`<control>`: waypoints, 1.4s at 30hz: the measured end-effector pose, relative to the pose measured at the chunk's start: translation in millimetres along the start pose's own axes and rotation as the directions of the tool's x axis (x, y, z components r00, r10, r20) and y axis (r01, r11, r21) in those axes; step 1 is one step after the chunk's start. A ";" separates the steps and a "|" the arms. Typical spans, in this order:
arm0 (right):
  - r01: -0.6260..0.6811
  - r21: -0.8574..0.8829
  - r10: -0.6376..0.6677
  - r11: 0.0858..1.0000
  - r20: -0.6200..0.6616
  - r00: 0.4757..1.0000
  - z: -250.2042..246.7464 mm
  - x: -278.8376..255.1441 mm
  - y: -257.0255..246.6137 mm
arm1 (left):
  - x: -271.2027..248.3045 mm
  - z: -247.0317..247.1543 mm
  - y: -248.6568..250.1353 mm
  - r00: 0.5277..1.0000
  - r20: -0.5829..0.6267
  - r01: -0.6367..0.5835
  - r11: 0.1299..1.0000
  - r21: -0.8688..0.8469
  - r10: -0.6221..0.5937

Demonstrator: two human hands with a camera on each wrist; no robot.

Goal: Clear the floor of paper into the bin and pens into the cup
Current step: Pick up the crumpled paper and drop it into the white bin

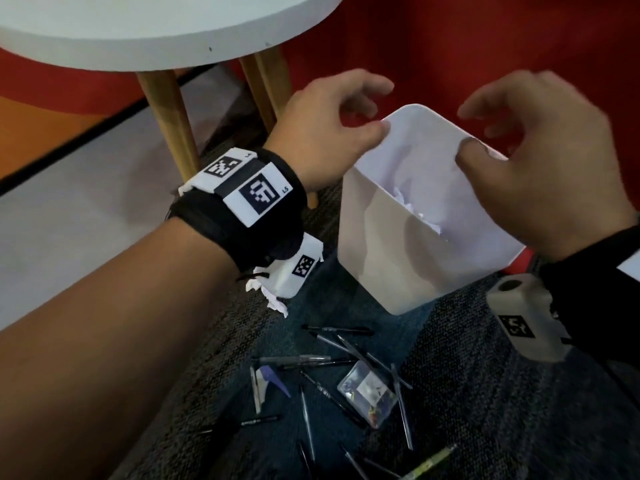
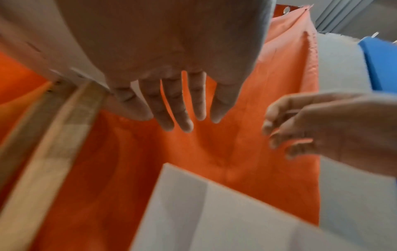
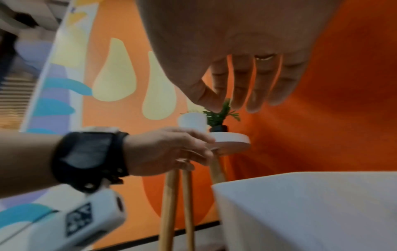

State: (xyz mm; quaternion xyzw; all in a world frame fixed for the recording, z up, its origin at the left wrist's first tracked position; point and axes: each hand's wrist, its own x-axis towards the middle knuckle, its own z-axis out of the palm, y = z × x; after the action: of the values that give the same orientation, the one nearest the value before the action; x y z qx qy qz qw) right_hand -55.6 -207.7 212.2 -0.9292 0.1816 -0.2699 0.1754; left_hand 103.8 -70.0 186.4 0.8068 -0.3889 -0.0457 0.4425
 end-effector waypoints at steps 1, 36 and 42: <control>0.043 0.042 -0.043 0.998 0.010 0.999 4.2 -2.0 -11.5 | -3.0 -4.0 -10.0 0.999 -0.029 0.017 1.000 -0.011 -0.018; 0.069 -0.271 0.202 0.960 0.844 0.497 324.2 -88.7 13.2 | -222.1 71.0 -227.7 0.715 0.536 0.251 0.880 0.403 -0.449; 0.169 -0.301 0.178 0.938 0.842 0.510 330.3 -86.5 13.4 | -230.8 54.5 -218.8 0.803 0.389 0.371 0.889 0.268 -0.452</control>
State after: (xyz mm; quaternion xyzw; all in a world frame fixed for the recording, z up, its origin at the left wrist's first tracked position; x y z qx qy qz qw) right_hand 59.7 -106.7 -93.2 -0.9546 0.1175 0.2626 0.0768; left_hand 49.5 114.1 -72.9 0.8765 -0.2964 -0.2874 0.2477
